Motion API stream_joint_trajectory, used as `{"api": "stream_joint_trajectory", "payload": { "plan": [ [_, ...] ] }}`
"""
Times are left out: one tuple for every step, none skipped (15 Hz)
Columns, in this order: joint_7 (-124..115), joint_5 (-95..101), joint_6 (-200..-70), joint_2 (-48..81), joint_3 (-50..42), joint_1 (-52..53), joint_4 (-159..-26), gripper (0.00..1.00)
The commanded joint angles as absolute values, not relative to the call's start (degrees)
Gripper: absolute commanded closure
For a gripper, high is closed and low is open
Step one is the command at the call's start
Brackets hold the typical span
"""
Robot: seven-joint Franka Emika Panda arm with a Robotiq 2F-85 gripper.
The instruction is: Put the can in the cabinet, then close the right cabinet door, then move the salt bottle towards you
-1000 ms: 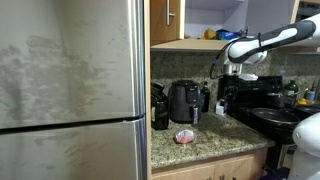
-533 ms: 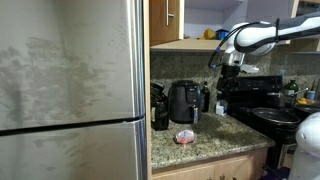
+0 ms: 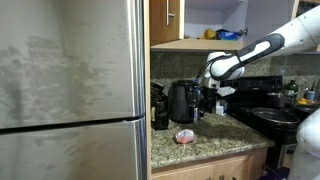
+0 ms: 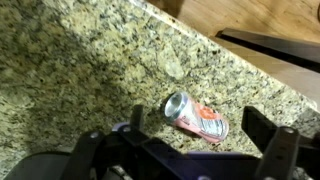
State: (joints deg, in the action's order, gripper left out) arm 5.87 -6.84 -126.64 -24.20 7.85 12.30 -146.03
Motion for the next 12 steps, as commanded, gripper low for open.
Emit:
{"api": "stream_joint_trajectory", "payload": {
  "plan": [
    [5.85,-6.8,-127.78,-22.18,7.87,12.37,-145.76,0.0],
    [5.85,-6.81,-127.77,-21.48,7.89,12.33,-145.64,0.0],
    [5.85,-6.81,-127.67,-21.78,7.87,12.34,-145.6,0.0],
    [5.84,-6.8,-127.48,-22.55,7.84,12.37,-145.61,0.0],
    [5.83,-6.78,-127.42,-23.21,7.81,12.39,-145.6,0.0],
    [7.36,-5.44,-126.42,-21.77,8.32,12.77,-145.1,0.0],
    [8.79,-3.19,-126.79,-19.46,9.03,12.85,-144.42,0.0],
    [10.9,-2.32,-128.2,-16.14,9.13,13.37,-143.51,0.0],
    [12.2,-1.02,-129.84,-13.81,9.58,13.58,-143.06,0.0],
    [14.03,-0.24,-131.89,-11.53,9.81,14.07,-142.81,0.0],
    [15.85,-0.06,-134.34,-9.81,9.72,14.43,-142.78,0.0],
    [17.36,0.51,-136.29,-8.65,9.26,13.97,-142.1,0.0]
  ]
}}
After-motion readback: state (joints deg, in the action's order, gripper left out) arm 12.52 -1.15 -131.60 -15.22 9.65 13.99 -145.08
